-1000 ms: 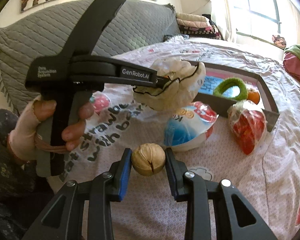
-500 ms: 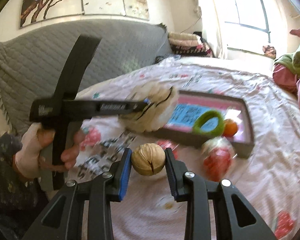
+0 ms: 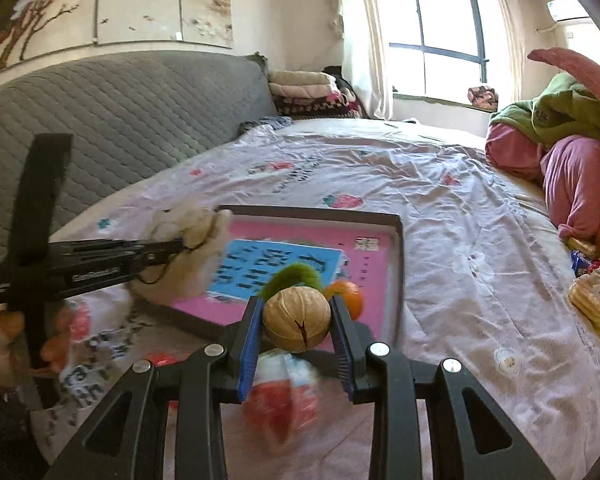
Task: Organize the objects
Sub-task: 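Lift the bag and walnut with both tools and carry them over the tray, then lower the bag and walnut into the tray and open both tools, then move the left tool to the Kinder egg while the right tool approaches the red mesh bag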
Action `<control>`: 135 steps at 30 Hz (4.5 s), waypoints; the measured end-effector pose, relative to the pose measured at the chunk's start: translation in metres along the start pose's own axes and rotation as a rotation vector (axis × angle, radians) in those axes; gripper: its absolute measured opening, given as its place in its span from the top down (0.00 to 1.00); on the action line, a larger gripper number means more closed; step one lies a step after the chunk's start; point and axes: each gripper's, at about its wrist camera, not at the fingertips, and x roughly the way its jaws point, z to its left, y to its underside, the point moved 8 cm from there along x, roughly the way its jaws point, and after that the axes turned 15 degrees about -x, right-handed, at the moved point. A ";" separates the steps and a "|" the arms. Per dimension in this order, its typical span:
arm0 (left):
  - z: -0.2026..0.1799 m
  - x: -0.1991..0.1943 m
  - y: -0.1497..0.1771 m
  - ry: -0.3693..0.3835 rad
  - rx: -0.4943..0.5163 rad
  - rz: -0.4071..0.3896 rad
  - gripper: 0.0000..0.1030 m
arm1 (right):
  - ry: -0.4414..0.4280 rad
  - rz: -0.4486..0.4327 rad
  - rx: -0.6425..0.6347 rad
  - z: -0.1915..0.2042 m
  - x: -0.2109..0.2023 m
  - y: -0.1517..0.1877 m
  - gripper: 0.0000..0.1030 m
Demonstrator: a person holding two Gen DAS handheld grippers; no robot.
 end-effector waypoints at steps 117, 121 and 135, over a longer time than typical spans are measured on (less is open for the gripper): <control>-0.042 -0.066 0.077 -0.019 0.113 0.078 0.37 | -0.067 0.094 0.056 0.020 -0.017 0.033 0.56; -0.044 -0.066 0.088 -0.017 0.122 0.087 0.37 | -0.067 0.102 0.061 0.021 -0.019 0.037 0.56; -0.046 -0.051 0.119 -0.044 0.165 0.134 0.37 | -0.073 0.158 0.049 0.025 -0.004 0.052 0.52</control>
